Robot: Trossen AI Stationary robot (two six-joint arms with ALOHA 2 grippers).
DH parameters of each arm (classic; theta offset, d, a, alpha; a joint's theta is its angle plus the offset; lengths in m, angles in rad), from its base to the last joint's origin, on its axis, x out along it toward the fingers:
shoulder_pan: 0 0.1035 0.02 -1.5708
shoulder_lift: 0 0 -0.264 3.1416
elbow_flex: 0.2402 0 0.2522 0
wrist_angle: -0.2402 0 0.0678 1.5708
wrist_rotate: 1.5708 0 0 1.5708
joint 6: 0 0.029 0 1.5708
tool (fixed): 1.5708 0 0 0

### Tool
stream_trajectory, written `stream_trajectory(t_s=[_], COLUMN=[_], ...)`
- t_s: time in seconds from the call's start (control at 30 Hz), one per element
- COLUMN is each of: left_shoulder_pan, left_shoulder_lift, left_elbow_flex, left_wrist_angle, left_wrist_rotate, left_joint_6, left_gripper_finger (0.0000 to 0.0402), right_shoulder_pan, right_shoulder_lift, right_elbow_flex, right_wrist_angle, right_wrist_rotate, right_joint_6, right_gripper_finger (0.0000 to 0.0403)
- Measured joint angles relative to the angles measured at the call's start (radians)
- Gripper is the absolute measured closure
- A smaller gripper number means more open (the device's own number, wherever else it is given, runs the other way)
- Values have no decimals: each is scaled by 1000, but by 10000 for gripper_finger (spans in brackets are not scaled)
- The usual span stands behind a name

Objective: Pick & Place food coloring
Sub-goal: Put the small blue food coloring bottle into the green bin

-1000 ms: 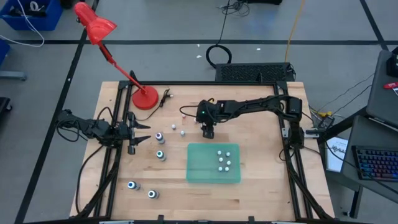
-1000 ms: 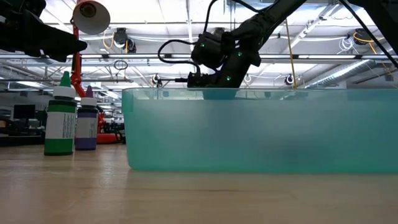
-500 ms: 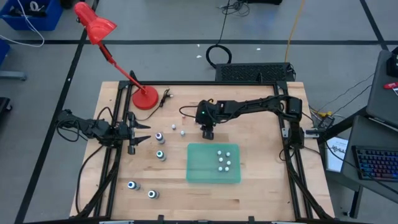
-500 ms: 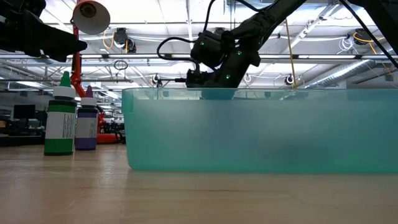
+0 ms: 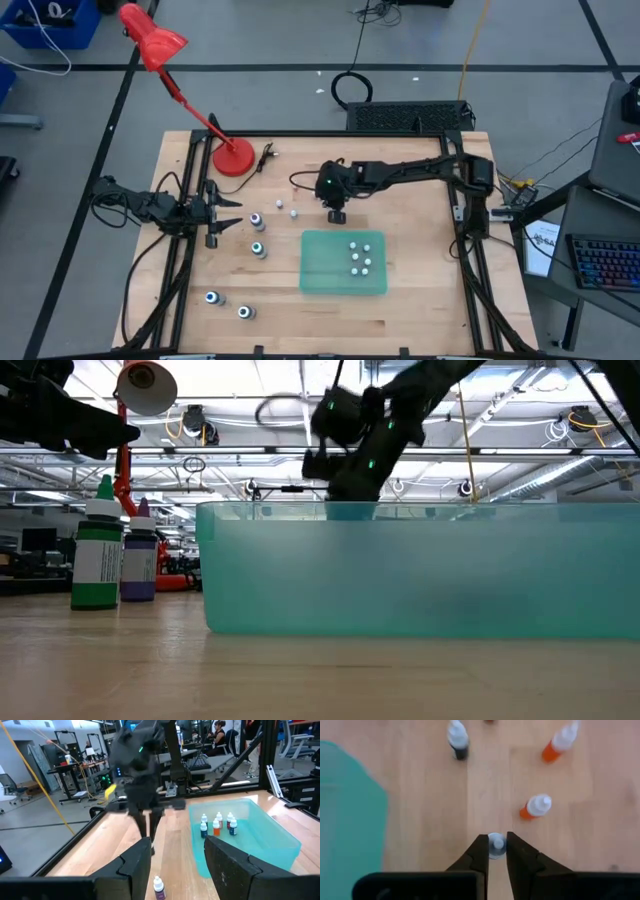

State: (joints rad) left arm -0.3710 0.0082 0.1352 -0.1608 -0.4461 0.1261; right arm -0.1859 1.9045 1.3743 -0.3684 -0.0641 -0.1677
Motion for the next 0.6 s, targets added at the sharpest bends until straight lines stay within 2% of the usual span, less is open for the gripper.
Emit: stream_trajectory(t_s=[0.13, 0.33, 0.6], left_shoulder_pan=[0, 0, 0], left_shoulder_lift=[0, 0, 0], left_elbow_flex=[0, 0, 0], left_wrist_angle=[0, 0, 0], left_wrist_rotate=[0, 0, 0], left_joint_6=[0, 0, 0], left_gripper_finger=[215, 215, 215], right_shoulder_pan=[63, 199, 396], right_shoulder_lift=[-117, -261, -220], right_elbow_flex=[0, 0, -22], right_wrist_angle=[-51, -85, -166], right_wrist_rotate=[90, 91, 95], right_joint_6=[-18, 81, 198], right_gripper_finger=[373, 373, 373])
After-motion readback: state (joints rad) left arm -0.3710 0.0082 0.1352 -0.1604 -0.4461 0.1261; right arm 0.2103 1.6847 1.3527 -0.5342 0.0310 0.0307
